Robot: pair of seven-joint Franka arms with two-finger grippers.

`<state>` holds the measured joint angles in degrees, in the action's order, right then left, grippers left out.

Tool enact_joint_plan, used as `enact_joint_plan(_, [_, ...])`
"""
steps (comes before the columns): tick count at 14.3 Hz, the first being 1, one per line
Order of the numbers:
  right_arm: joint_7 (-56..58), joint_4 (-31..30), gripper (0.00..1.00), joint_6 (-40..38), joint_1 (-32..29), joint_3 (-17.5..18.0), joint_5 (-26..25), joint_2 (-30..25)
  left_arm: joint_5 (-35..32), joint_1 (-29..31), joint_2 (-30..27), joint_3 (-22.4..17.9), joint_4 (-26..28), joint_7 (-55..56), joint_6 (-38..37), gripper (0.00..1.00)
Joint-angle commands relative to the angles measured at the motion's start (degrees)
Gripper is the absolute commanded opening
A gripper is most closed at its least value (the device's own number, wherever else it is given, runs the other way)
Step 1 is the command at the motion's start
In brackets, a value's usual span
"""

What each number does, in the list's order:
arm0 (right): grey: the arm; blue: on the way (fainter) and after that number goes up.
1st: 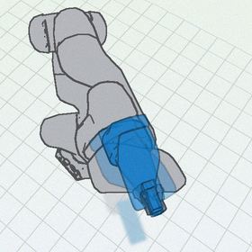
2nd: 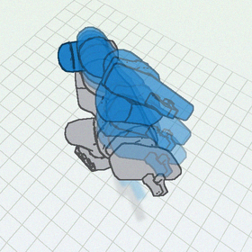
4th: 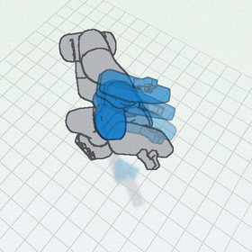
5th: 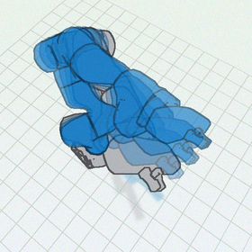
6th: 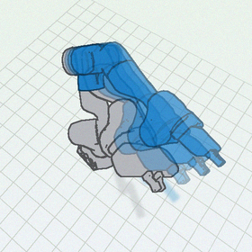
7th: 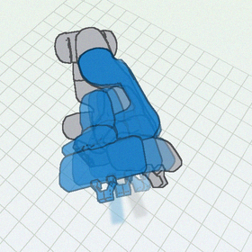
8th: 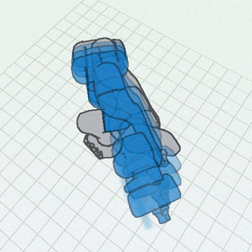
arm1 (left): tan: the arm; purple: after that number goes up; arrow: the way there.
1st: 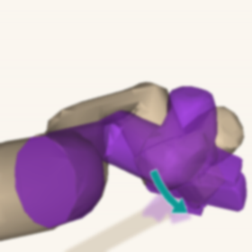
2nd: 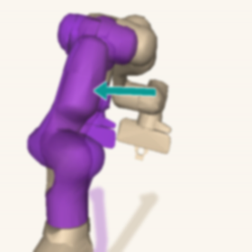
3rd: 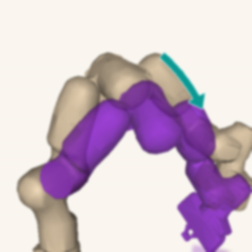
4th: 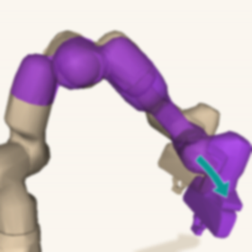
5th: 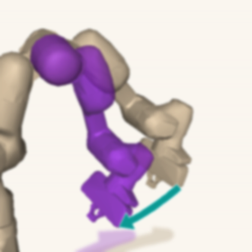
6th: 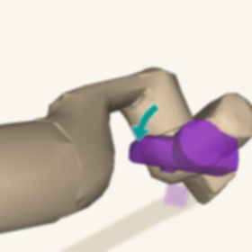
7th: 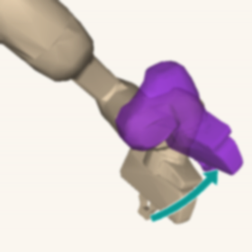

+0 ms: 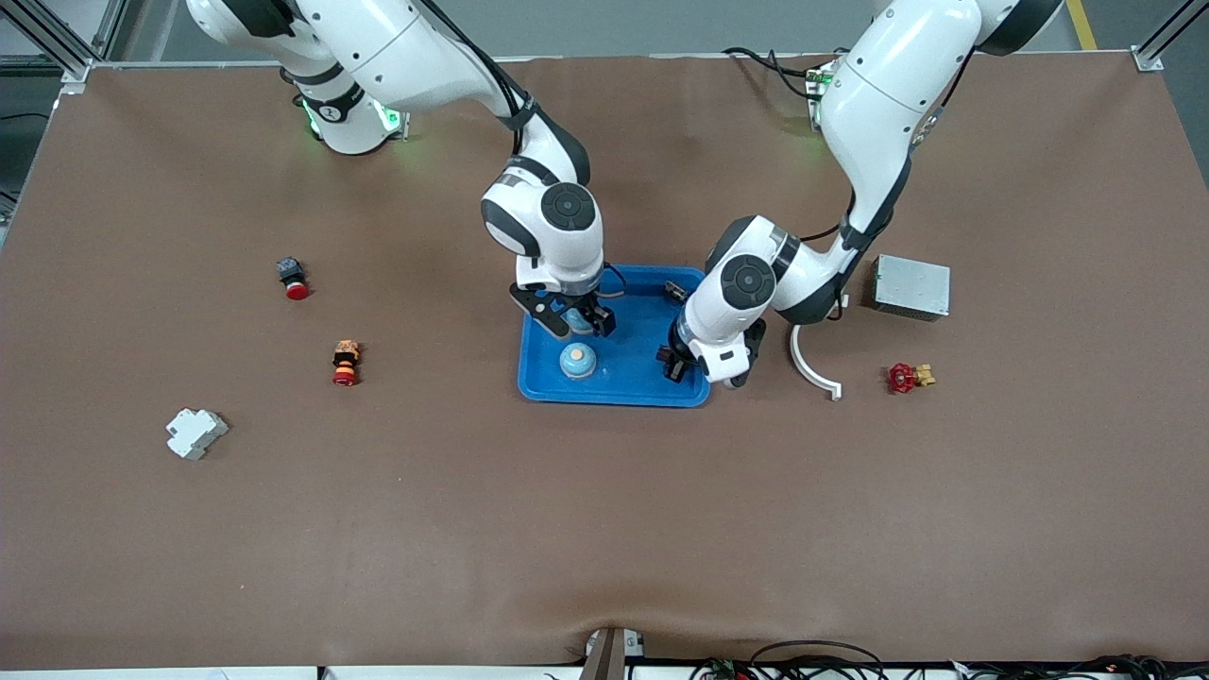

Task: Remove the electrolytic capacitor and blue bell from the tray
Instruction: 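Grasp a black capacitor with the left gripper while the right gripper grasps a bell, then carry the capacitor toward the red valve while the right gripper carries the bell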

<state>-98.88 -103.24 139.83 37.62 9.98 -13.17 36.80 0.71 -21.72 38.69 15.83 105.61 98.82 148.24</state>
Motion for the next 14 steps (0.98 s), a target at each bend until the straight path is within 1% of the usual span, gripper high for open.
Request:
enact_joint_plan(1, [-1.93,1.47,0.47,-0.61,0.7,-0.48,-1.77,0.82,-1.15,-1.3,-0.37,-0.53,-0.67,1.46,0.21,0.0])
enact_joint_plan(2, [-1.93,1.64,0.37,-0.61,0.18,-0.48,-1.68,0.82,-1.24,-1.3,-1.59,-0.62,-0.67,1.38,-0.75,0.0])
enact_joint_plan(3, [-1.93,1.64,0.0,-0.61,0.52,-0.48,-1.59,0.82,-2.89,-1.39,-3.34,-0.71,-0.67,1.37,-3.46,0.0])
enact_joint_plan(4, [-1.93,1.73,0.0,-0.61,0.44,-0.48,-1.59,0.73,-5.7,-0.7,-5.36,-0.54,-0.76,1.64,-6.96,0.0])
enact_joint_plan(5, [-2.02,1.82,0.0,-0.79,0.44,-0.48,-1.51,0.64,-7.03,0.18,-7.82,-0.36,-0.76,1.38,-10.13,0.0])
enact_joint_plan(7, [-1.84,2.78,0.0,-1.75,0.53,-0.4,-1.33,0.38,-7.13,0.71,-11.78,-0.53,-0.84,0.76,-16.37,0.0])
enact_joint_plan(8, [-1.58,3.57,0.0,-3.67,0.35,-0.22,-0.9,0.29,-7.22,1.67,-13.36,-0.53,-0.76,-0.37,-18.66,0.0])
enact_joint_plan(11, [0.78,8.3,0.0,-15.86,-0.44,1.01,-0.37,-0.67,-8.18,4.13,-17.59,-0.62,-0.23,-1.26,-23.77,0.0])
enact_joint_plan(12, [3.93,9.19,0.0,-19.12,-1.31,1.36,1.03,-1.28,-9.66,5.8,-18.47,-0.45,0.12,-1.61,-24.57,0.0])
enact_joint_plan(14, [13.75,9.2,0.0,-24.75,-4.2,1.1,4.98,-5.05,-10.47,7.74,-18.92,-0.45,0.47,-4.76,-27.11,0.0])
